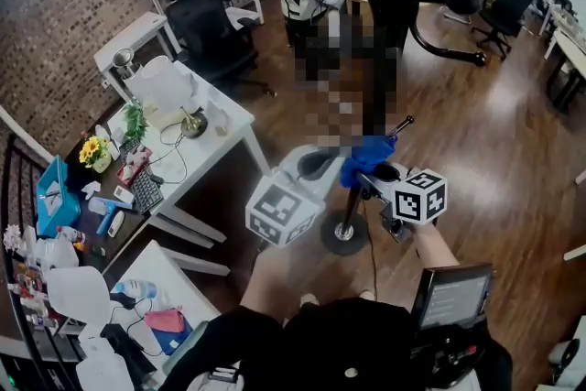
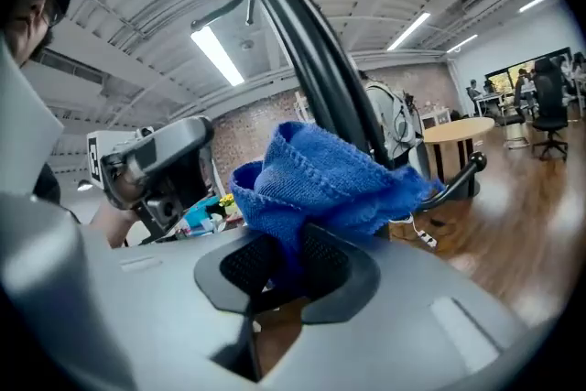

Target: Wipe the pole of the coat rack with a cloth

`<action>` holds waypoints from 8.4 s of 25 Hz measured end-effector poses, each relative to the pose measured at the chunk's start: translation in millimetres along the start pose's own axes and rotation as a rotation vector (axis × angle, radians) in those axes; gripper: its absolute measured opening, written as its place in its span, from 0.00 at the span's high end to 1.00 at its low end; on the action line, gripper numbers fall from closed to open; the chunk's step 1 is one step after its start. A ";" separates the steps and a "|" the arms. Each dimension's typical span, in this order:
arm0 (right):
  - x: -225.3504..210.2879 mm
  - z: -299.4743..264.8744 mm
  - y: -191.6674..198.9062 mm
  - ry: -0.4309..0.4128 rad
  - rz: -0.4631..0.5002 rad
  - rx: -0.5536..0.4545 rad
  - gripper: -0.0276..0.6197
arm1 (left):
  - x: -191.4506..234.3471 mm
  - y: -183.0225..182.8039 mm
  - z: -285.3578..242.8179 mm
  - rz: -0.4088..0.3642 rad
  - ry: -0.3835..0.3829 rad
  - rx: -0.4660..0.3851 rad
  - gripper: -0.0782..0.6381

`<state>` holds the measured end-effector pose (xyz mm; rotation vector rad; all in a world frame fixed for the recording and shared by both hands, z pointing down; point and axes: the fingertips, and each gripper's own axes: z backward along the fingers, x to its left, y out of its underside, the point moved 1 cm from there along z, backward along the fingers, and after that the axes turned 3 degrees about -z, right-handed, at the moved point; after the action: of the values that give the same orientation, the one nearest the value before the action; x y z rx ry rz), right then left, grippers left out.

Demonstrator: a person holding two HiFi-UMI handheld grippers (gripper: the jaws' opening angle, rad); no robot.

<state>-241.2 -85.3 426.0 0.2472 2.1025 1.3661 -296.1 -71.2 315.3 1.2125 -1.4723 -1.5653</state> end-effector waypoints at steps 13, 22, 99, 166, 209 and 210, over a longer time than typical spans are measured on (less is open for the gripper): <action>-19.4 40.9 -17.8 -0.361 0.046 0.063 0.85 | -3.1 -27.7 -47.8 -0.009 -0.290 0.013 0.89; -25.2 56.5 -66.8 -0.461 0.224 -0.015 0.85 | -39.1 -31.5 -60.8 0.033 -0.533 0.102 0.89; -308.3 -127.6 480.5 -0.869 0.371 0.198 0.85 | -159.7 569.4 -145.6 0.192 -1.139 0.243 0.89; -146.7 -57.7 39.1 -1.088 0.423 -0.542 0.85 | -185.3 484.7 -168.7 0.077 -1.237 0.336 0.89; -239.8 -84.0 389.5 -0.985 0.418 -0.077 0.85 | -199.3 550.8 -131.9 0.209 -1.240 0.311 0.89; -226.1 -75.9 358.8 -1.002 0.407 -0.116 0.85 | -198.7 547.4 -127.7 0.203 -1.246 0.303 0.89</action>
<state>-165.8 -86.9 850.2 1.0976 1.1556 1.1862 -177.0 -16.2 896.9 0.0512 -2.5328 -2.0922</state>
